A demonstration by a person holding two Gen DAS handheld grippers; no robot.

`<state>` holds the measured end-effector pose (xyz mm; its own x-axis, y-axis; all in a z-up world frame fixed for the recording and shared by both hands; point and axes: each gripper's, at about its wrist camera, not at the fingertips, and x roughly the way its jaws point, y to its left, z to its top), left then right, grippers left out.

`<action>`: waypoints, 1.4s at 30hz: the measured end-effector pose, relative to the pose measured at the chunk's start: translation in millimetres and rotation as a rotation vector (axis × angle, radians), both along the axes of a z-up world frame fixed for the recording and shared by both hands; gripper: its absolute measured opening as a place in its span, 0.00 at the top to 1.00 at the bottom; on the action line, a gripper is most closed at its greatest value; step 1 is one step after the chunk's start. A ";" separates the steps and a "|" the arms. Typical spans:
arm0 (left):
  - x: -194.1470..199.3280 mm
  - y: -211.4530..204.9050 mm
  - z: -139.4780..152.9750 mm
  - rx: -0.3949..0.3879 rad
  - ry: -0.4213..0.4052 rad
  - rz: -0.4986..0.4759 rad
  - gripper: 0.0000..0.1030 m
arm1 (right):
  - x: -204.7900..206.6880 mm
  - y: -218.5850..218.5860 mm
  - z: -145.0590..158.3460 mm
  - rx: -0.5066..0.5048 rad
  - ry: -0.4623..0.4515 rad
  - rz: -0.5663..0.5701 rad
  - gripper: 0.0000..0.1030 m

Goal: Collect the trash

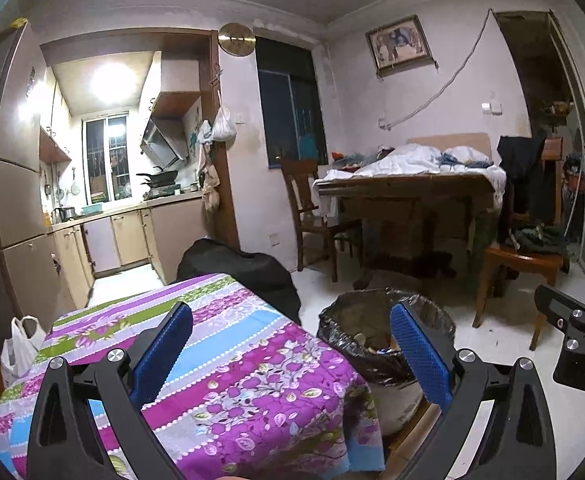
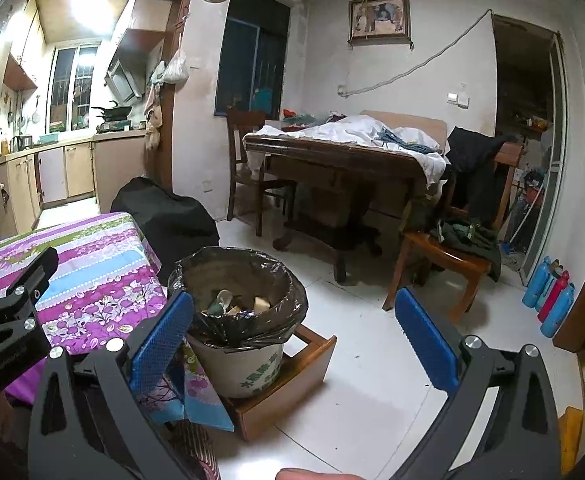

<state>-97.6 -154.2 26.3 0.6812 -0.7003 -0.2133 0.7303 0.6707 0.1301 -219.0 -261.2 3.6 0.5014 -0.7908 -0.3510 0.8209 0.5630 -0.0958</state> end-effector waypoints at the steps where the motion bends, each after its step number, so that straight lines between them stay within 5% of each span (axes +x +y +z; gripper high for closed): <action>1: 0.4 0.1 -0.3 0.003 -0.003 0.007 0.05 | 1.6 0.2 -0.6 -0.001 0.004 0.002 0.05; 17: 51.5 -4.3 -29.0 0.102 0.135 0.244 0.05 | 36.8 -17.3 -21.2 0.059 0.048 0.041 0.05; 42: 68.9 -28.3 -58.5 0.148 0.171 0.325 0.05 | 50.8 -59.8 -41.9 0.124 0.056 0.087 0.05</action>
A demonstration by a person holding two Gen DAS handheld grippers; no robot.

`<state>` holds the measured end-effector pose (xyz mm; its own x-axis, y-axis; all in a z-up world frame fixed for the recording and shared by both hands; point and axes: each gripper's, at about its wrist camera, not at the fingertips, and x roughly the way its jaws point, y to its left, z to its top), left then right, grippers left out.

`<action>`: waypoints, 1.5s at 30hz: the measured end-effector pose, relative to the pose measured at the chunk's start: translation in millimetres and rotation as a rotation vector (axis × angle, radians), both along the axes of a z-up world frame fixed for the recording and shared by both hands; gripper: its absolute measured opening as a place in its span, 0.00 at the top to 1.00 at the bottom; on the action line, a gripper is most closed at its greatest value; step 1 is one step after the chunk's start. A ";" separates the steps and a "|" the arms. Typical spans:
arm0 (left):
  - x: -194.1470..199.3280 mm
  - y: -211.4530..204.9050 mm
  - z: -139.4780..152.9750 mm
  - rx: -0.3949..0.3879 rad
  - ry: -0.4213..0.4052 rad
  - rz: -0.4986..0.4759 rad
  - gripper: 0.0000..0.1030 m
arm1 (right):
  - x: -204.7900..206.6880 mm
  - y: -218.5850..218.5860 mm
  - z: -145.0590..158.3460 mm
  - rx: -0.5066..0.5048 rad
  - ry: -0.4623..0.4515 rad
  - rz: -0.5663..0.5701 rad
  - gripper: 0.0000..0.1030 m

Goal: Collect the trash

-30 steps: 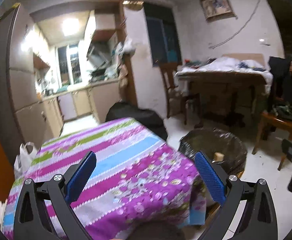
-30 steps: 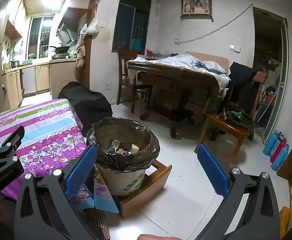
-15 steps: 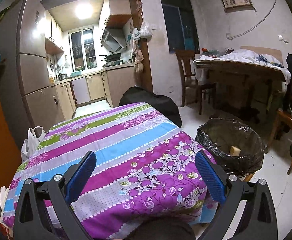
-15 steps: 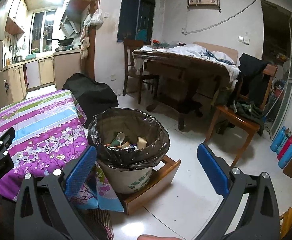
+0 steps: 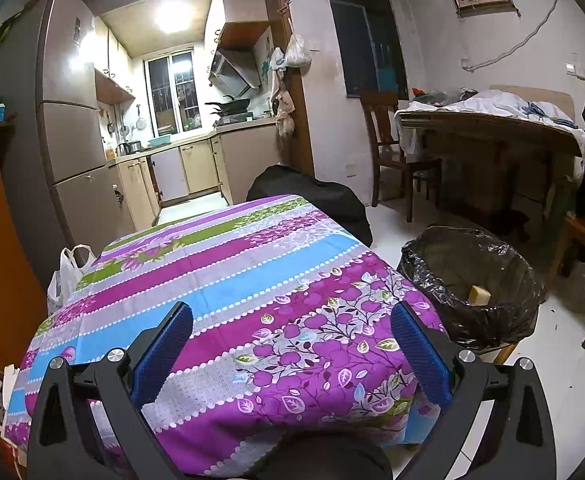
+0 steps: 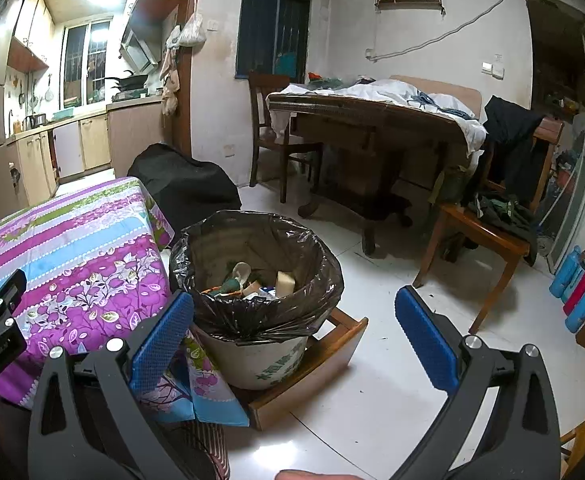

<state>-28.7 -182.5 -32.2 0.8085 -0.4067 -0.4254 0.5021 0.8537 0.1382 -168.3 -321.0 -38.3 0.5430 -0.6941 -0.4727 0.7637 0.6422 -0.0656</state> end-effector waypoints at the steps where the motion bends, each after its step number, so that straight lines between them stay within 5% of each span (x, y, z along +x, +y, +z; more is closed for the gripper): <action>1: 0.9 0.5 -0.7 0.000 0.000 0.003 0.05 | 0.6 0.0 -0.5 0.002 0.001 0.002 0.05; 14: 10.0 3.9 -4.3 -0.007 0.020 0.030 0.05 | 5.0 -2.0 -2.4 -0.009 0.020 0.012 0.05; 45: -25.1 -13.4 11.3 -0.079 -0.049 -0.141 0.05 | -25.1 -13.0 2.6 -0.010 0.049 -0.048 0.05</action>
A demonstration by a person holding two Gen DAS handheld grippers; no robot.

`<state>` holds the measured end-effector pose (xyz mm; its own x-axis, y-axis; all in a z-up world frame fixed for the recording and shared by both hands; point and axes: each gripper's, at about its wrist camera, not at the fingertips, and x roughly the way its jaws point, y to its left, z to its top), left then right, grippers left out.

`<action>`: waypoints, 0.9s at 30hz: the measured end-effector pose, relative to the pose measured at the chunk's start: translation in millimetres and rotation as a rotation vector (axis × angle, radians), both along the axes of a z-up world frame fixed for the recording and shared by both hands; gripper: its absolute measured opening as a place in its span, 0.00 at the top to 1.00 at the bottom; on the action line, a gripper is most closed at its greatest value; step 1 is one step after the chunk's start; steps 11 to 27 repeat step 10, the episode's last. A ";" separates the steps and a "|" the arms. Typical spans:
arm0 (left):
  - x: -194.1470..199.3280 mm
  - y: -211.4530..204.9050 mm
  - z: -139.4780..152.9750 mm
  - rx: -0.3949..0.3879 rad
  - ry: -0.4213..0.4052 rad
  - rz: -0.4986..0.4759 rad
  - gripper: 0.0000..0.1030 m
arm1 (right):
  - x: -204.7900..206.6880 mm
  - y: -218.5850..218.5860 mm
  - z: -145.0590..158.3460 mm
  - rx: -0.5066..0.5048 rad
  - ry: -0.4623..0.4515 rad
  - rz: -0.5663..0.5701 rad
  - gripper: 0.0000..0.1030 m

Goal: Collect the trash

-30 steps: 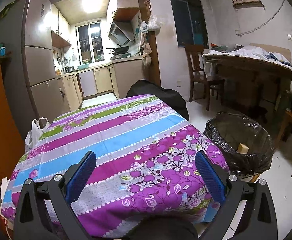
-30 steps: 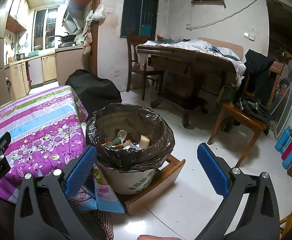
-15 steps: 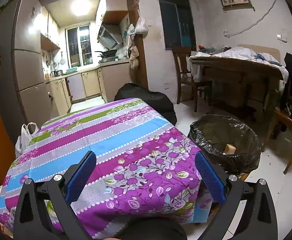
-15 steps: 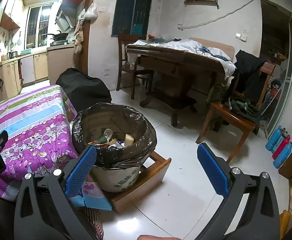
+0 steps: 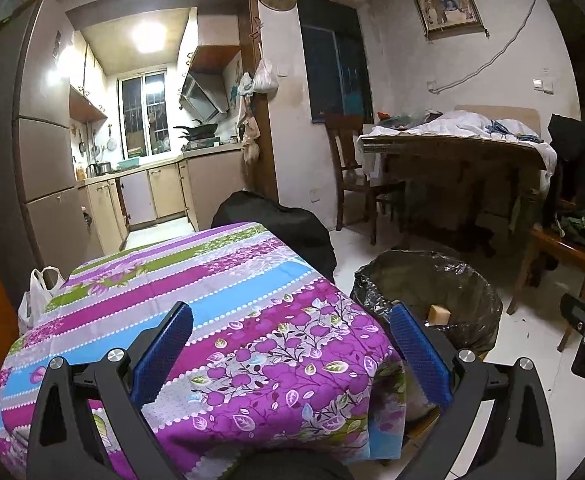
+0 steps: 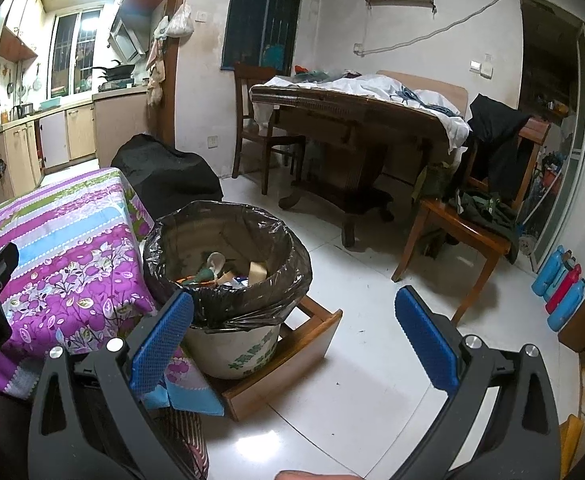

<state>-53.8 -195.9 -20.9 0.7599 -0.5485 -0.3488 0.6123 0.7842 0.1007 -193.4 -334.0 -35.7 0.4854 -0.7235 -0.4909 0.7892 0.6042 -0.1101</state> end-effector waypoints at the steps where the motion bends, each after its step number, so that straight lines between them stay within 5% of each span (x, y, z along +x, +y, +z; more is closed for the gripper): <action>1: 0.0 0.0 0.0 0.000 0.002 -0.002 0.05 | -0.1 0.5 -0.2 0.000 -0.001 0.001 0.05; 27: 0.3 4.4 -0.2 0.011 0.005 -0.001 0.05 | 3.1 7.2 -0.4 -0.004 0.002 0.008 0.05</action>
